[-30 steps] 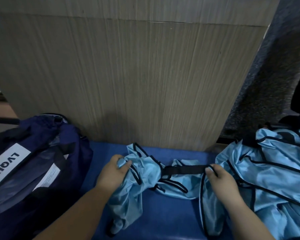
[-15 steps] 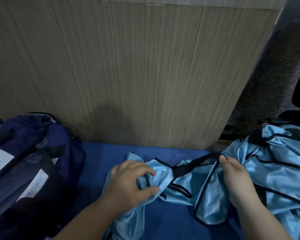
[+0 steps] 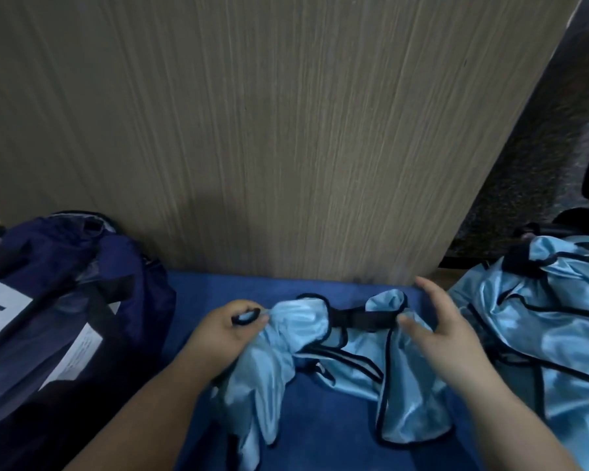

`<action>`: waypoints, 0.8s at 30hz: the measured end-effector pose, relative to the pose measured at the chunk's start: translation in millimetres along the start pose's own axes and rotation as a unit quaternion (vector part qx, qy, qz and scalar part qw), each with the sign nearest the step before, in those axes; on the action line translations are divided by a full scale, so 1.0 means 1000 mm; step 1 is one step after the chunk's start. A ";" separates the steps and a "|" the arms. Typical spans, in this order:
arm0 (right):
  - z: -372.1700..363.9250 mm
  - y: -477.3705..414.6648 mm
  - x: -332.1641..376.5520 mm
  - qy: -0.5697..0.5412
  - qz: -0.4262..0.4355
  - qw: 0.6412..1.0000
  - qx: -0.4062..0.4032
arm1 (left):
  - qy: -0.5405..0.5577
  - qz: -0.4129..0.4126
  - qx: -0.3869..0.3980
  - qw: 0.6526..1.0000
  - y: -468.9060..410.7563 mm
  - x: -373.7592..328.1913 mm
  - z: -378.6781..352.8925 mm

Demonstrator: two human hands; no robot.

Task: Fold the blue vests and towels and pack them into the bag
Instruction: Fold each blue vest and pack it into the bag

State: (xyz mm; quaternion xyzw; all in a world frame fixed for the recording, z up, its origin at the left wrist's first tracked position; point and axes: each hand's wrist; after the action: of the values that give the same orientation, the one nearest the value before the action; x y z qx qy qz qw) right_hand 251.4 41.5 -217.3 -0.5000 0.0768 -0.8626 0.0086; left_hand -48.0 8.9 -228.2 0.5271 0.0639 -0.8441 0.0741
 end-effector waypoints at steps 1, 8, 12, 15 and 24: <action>-0.004 0.004 0.001 0.059 0.046 0.997 -0.018 | 0.062 0.031 -0.009 0.998 0.002 -0.007 0.003; -0.048 0.043 0.018 -0.049 0.056 0.965 0.252 | 0.334 0.171 -0.014 0.927 0.015 -0.028 0.003; -0.062 0.063 0.034 -0.196 0.043 0.911 0.361 | 0.380 0.163 0.071 0.908 0.024 -0.036 -0.014; -0.062 0.066 0.043 -0.267 -0.044 0.932 0.242 | 0.384 0.117 0.153 0.903 0.028 -0.040 -0.017; -0.028 0.042 0.049 -0.495 -0.280 0.818 0.081 | 0.155 0.032 0.229 0.961 0.032 -0.029 -0.029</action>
State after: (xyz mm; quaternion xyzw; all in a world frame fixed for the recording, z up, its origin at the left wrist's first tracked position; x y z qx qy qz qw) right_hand 199.7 -1.1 -194.4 -0.8572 -0.1513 -0.4671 -0.1555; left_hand -3.3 -15.3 -215.4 0.6561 -0.1372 -0.7414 -0.0318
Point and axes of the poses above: each hand's wrist, its own y-axis away from the middle knuckle, its own z-axis out of the back of the hand, x = y × z, and after that the axes turned 3 degrees about -z, right-handed
